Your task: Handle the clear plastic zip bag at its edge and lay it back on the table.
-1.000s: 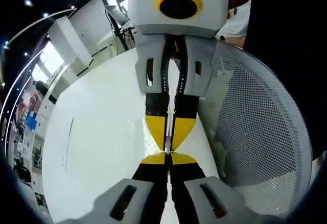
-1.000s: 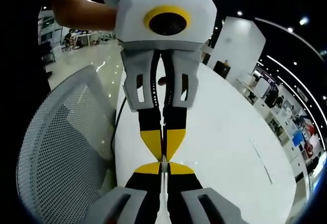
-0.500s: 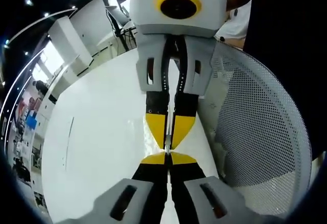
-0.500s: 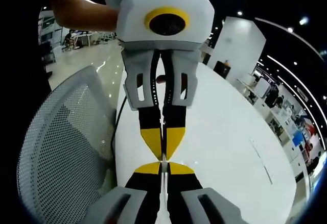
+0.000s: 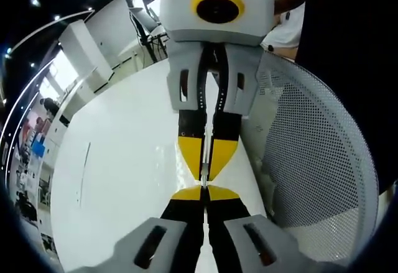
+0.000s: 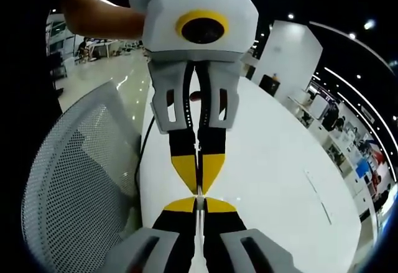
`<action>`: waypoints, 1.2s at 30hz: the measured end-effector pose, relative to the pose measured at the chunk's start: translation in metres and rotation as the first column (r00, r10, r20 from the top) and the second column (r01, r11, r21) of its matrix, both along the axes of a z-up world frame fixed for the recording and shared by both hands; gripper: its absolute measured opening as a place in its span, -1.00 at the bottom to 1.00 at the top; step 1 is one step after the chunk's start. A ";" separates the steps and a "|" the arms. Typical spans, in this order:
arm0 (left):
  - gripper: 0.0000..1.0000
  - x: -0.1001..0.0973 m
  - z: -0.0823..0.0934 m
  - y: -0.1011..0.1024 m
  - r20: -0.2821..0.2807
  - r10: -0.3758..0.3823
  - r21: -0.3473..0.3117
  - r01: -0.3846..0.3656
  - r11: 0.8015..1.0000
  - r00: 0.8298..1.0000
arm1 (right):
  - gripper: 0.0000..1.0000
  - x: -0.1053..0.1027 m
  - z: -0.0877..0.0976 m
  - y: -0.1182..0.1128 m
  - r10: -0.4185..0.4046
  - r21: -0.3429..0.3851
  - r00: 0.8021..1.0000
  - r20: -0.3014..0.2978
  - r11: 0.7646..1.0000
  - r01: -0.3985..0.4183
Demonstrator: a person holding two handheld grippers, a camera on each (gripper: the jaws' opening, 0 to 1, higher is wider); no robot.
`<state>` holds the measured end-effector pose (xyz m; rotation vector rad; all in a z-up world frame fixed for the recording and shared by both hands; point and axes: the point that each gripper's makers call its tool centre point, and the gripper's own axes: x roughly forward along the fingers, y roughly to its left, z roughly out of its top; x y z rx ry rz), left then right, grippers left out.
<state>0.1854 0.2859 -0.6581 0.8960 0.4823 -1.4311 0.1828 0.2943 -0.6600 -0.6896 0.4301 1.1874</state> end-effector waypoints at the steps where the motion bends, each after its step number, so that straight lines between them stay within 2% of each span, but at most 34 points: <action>1: -1.00 0.000 0.000 0.000 0.000 0.000 0.000 0.000 1.000 1.000 | -1.00 0.000 0.000 0.000 0.000 0.001 1.000 0.000 1.000 0.000; 36: -1.00 0.004 -0.001 0.007 -0.009 0.016 0.002 -0.016 1.000 1.000 | -1.00 0.001 -0.001 -0.004 -0.009 0.000 1.000 -0.007 1.000 0.009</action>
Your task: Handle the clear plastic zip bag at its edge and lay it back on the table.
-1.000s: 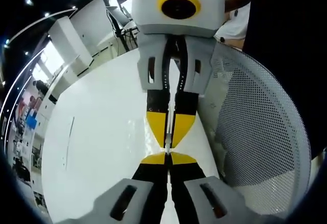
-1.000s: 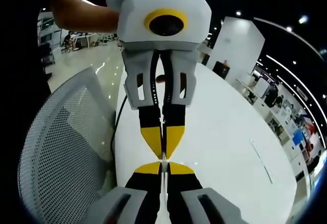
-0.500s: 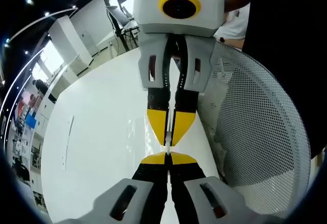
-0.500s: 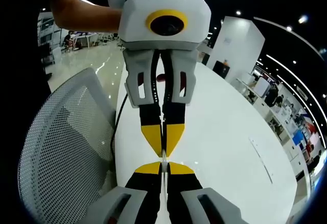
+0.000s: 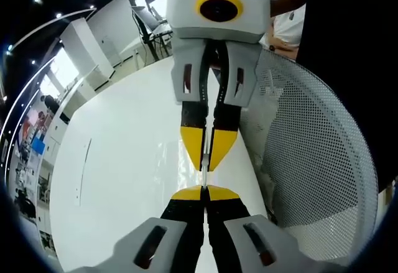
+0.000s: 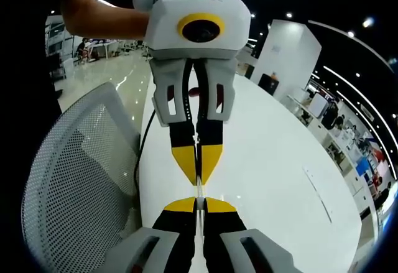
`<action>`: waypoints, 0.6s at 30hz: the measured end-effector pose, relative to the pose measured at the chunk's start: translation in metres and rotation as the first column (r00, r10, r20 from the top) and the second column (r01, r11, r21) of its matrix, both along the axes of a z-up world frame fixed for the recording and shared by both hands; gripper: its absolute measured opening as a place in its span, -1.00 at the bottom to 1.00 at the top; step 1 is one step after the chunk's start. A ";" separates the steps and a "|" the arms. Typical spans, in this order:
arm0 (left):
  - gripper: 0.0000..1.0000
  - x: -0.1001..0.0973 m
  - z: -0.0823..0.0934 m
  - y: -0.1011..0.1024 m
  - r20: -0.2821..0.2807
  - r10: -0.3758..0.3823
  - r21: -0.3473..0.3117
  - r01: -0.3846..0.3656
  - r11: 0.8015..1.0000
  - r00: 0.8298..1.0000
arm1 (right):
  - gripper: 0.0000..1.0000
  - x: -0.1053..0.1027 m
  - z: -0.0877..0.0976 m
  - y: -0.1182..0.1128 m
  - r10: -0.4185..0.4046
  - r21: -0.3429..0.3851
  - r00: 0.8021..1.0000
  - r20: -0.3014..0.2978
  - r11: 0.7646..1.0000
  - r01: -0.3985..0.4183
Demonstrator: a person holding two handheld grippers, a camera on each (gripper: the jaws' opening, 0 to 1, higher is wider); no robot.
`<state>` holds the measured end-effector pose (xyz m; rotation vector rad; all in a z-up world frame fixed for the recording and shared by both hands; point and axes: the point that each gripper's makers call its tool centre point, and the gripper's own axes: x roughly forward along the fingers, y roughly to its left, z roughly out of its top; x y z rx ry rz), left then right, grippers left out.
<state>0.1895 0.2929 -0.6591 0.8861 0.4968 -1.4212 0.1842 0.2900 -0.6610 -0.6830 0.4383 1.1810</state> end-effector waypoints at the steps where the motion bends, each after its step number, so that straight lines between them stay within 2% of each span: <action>1: -1.00 0.000 0.000 0.000 0.000 0.001 0.001 -0.001 1.000 1.000 | -1.00 0.000 0.000 0.000 0.000 0.000 1.000 -0.001 1.000 0.000; 18: -1.00 0.001 0.002 0.005 -0.001 0.008 0.000 -0.008 1.000 1.000 | -1.00 0.001 0.001 0.000 -0.001 0.003 1.000 0.003 1.000 0.001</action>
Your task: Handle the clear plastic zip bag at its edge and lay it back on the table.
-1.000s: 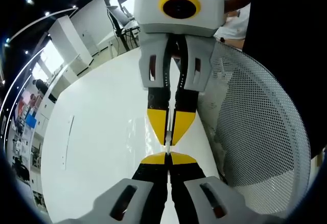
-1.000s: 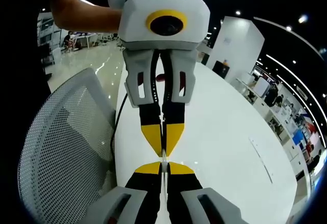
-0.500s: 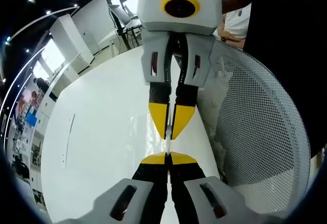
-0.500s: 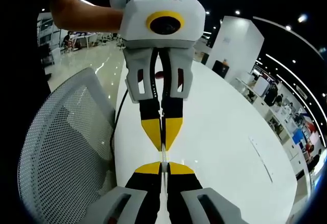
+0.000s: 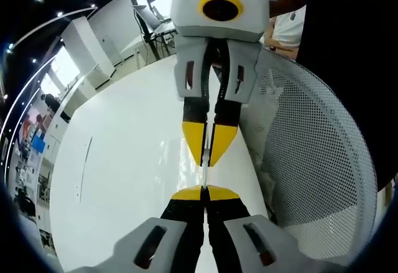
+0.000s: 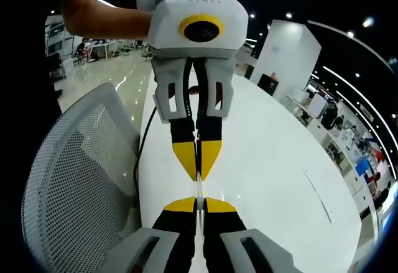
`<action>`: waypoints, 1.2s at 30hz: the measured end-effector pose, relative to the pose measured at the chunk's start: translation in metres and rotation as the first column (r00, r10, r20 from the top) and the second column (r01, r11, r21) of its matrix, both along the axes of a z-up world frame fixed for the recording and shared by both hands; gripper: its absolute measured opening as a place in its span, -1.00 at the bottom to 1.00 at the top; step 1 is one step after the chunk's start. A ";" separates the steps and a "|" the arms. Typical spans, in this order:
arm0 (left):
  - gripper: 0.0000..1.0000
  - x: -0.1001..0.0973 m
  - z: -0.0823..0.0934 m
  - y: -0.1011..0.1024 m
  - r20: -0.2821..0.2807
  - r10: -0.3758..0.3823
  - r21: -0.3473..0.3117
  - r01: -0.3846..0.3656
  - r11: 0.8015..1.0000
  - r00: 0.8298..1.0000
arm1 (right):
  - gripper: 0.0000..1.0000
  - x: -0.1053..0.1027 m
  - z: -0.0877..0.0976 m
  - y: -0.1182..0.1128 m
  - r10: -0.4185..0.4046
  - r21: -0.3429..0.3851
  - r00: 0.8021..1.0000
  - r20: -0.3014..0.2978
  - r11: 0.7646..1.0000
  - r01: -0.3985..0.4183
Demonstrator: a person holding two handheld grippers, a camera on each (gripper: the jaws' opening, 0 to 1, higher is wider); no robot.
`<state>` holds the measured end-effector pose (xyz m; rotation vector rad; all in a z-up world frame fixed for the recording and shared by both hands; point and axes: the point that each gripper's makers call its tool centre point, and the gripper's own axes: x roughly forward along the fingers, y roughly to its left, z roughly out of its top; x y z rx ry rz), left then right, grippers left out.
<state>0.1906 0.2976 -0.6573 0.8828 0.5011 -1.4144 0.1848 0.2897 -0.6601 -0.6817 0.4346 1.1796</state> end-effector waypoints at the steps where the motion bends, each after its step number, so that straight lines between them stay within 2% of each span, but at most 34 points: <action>1: -1.00 0.000 0.000 0.000 -0.001 0.001 0.000 -0.001 1.000 1.000 | -1.00 0.000 0.000 0.000 0.001 -0.001 1.000 0.001 1.000 -0.001; 36: -1.00 0.004 0.000 0.008 -0.007 0.024 -0.002 -0.024 1.000 1.000 | -1.00 0.002 0.000 -0.004 -0.011 -0.004 1.000 0.000 1.000 0.011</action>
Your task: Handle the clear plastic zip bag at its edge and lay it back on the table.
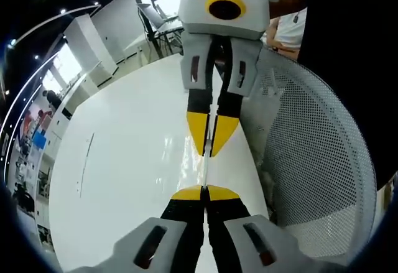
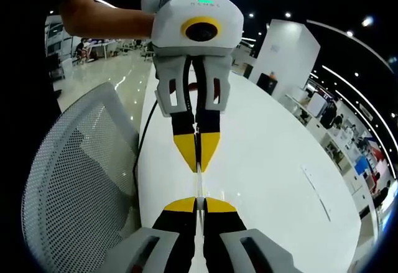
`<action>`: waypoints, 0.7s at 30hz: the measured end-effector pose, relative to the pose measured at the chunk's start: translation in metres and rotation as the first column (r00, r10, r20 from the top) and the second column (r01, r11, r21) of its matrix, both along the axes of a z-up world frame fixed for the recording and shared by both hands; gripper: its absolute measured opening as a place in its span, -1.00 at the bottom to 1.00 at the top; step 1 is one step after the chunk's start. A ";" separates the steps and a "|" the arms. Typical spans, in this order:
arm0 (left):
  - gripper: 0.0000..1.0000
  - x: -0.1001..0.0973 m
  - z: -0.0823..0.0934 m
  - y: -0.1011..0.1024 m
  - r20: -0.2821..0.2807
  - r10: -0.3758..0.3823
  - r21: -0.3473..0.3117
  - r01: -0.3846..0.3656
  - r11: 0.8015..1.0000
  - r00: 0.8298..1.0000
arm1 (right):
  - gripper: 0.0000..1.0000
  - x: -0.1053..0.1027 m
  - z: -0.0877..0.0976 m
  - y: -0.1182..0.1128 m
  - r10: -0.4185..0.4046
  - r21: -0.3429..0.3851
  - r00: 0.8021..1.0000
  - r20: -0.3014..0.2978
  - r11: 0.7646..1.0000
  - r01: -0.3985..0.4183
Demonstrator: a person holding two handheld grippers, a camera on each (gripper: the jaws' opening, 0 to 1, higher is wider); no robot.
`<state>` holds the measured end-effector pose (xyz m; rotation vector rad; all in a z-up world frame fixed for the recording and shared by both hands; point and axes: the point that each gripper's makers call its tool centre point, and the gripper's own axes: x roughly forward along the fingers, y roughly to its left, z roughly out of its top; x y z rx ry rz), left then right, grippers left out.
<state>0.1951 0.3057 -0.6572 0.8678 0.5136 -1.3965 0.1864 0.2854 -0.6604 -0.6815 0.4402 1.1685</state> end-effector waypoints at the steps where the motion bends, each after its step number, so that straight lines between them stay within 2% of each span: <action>1: -1.00 0.000 0.000 0.000 0.000 0.000 0.001 0.000 1.000 1.000 | -1.00 0.000 0.000 -0.001 0.000 -0.001 1.000 0.000 1.000 0.000; 21: -1.00 0.004 -0.001 0.006 0.000 0.017 0.005 -0.017 1.000 1.000 | -1.00 0.001 -0.002 -0.007 -0.011 -0.008 1.000 -0.003 1.000 0.011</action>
